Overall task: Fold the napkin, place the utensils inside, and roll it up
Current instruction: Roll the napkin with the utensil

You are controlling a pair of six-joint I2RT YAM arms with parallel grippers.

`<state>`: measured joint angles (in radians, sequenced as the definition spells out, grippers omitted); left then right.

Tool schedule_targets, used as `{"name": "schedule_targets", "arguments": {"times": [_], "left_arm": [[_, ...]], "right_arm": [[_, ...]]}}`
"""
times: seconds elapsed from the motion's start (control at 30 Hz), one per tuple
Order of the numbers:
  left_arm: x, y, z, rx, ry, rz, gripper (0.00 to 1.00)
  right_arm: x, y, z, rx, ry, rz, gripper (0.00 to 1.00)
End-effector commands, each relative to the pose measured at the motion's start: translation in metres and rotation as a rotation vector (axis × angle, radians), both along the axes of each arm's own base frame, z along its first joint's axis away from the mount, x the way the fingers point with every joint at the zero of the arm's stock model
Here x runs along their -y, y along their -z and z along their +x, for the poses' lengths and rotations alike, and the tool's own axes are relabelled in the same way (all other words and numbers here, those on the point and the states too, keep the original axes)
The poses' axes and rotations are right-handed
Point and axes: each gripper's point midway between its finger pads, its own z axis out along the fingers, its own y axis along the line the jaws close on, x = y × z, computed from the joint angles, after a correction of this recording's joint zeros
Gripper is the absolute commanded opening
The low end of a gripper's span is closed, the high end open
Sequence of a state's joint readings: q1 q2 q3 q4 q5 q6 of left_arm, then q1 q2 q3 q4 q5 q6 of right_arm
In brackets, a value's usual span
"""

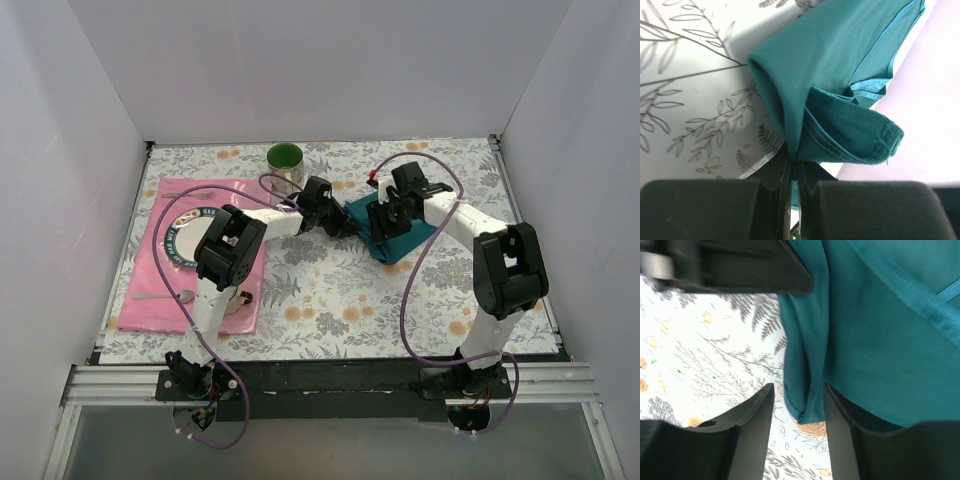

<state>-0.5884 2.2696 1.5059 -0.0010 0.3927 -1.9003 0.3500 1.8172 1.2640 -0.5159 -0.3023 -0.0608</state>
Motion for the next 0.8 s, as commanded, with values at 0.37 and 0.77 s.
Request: {"name": "schedule_targets", "arguments": {"times": [0.37,0.77], "left_arm": [[0.004,-0.017,-0.004,-0.076,0.028,-0.046,0.00],[-0.002,-0.020,-0.002,-0.089,0.021,-0.068,0.00]], "right_arm": [[-0.028,-0.023,0.025,0.499,-0.078,-0.302,0.70],[-0.022,-0.004,0.027,0.606,-0.072,-0.470,0.67]]}}
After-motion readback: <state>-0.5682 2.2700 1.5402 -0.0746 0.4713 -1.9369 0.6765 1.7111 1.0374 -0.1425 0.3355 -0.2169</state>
